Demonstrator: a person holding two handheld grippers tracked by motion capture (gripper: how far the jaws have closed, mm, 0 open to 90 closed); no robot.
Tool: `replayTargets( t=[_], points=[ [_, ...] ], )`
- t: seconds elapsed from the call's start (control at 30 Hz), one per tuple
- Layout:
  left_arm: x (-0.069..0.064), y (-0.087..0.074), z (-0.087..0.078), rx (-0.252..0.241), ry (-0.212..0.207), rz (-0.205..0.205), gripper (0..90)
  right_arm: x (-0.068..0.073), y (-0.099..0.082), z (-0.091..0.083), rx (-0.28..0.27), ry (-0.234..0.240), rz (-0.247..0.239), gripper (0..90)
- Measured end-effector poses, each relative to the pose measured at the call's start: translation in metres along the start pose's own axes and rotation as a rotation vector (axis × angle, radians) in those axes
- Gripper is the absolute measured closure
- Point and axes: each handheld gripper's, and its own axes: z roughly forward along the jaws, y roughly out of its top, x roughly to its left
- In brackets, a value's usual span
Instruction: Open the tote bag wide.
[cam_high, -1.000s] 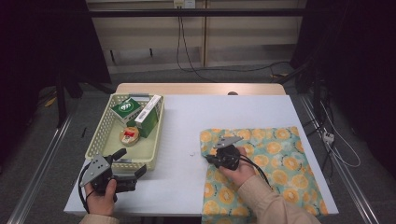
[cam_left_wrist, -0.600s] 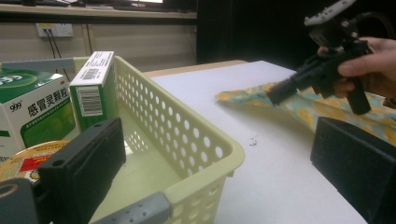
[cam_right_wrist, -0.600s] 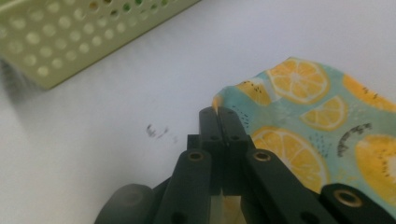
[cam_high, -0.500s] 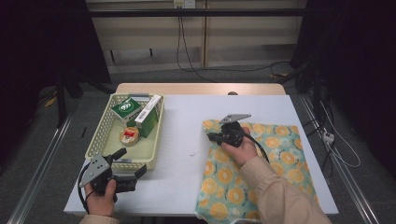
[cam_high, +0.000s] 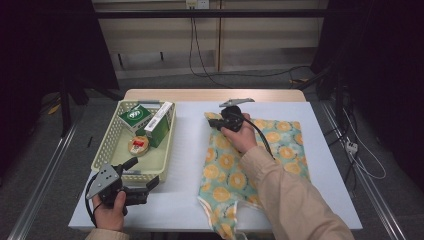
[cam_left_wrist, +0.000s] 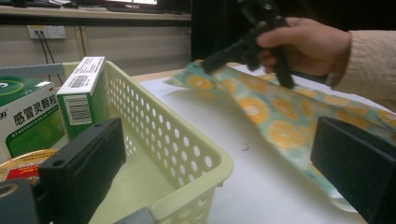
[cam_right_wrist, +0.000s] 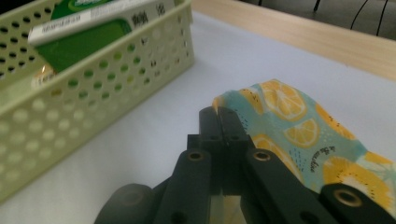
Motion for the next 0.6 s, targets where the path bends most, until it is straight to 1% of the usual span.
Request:
replayTargets(
  t=[0.1, 0.13, 0.17, 0.2, 0.23, 0.27, 0.3, 0.33, 0.37, 0.4, 0.47, 0.5, 0.53, 0.6],
  points=[
    [0.000, 0.001, 0.000, -0.004, 0.003, -0.002, 3.1, -0.001, 0.019, 0.014, -0.037, -0.024, -0.019, 89.7],
    [0.000, 0.001, 0.001, -0.002, 0.002, 0.000, 3.1, -0.004, 0.024, 0.019, -0.045, -0.009, -0.014, 88.1],
    [0.000, 0.000, 0.001, -0.002, 0.001, 0.000, 3.1, -0.006, 0.026, 0.022, -0.055, -0.007, -0.014, 82.9],
    [0.000, 0.000, 0.000, 0.001, 0.002, 0.001, 3.1, -0.009, 0.027, 0.026, -0.067, -0.027, -0.009, 67.4],
    [0.000, 0.000, 0.000, 0.002, 0.004, -0.003, 3.1, -0.011, 0.027, 0.028, -0.066, -0.031, 0.007, 56.4],
    [0.001, 0.000, 0.000, 0.003, 0.005, -0.007, 3.1, -0.013, 0.025, 0.029, -0.059, -0.019, 0.006, 54.9],
    [0.001, 0.000, 0.000, 0.002, 0.007, -0.006, 3.1, -0.013, 0.023, 0.028, -0.040, -0.015, -0.009, 48.0],
    [0.001, 0.000, 0.000, 0.000, 0.007, -0.008, 3.1, -0.011, 0.020, 0.026, -0.018, -0.023, -0.028, 38.0],
    [0.001, 0.000, 0.000, -0.001, 0.006, -0.008, 3.1, -0.010, 0.018, 0.022, -0.003, -0.023, -0.045, 35.5],
    [0.001, 0.000, 0.000, 0.000, 0.006, -0.008, 3.1, -0.009, 0.015, 0.016, 0.011, -0.009, -0.053, 35.9],
    [0.001, -0.001, 0.001, 0.003, 0.005, -0.011, 3.1, -0.007, 0.009, 0.003, 0.022, 0.005, -0.065, 29.8],
    [0.001, -0.001, 0.002, 0.005, 0.003, -0.009, 3.1, -0.007, 0.006, -0.005, 0.028, 0.010, -0.070, 28.6],
    [0.000, -0.001, 0.002, 0.008, 0.003, -0.008, 3.1, -0.008, 0.001, -0.013, 0.035, 0.022, -0.062, 27.8],
    [0.000, -0.001, 0.003, 0.008, 0.000, -0.004, 3.1, -0.008, -0.009, -0.029, 0.046, 0.034, -0.075, 25.8]
  ],
)
